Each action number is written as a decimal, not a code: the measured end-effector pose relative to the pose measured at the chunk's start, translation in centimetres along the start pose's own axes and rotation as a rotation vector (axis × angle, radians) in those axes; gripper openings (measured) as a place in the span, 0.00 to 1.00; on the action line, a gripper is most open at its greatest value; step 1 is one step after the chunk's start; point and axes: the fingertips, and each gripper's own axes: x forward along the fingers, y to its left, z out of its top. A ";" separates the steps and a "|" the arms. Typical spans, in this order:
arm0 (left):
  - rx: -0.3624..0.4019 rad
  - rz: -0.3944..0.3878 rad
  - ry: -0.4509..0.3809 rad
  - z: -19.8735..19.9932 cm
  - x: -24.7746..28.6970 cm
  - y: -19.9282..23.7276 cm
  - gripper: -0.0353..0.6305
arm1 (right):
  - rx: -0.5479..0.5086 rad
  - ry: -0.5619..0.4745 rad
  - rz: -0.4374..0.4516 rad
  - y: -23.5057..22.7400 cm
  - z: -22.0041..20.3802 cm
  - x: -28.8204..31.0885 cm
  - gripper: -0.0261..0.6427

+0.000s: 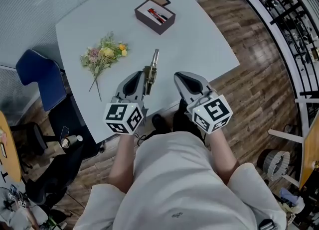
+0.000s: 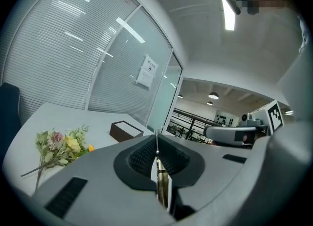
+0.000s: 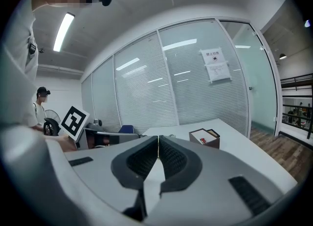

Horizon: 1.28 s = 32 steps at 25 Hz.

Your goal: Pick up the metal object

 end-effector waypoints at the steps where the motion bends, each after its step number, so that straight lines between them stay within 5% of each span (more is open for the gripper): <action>1: -0.001 0.003 -0.007 0.2 -0.3 0.1 0.09 | -0.005 -0.002 0.005 0.3 0.1 0.1 0.06; 32: -0.013 0.005 -0.075 1.3 -3.9 -0.3 0.09 | -0.067 -0.015 0.023 3.6 0.9 -0.2 0.05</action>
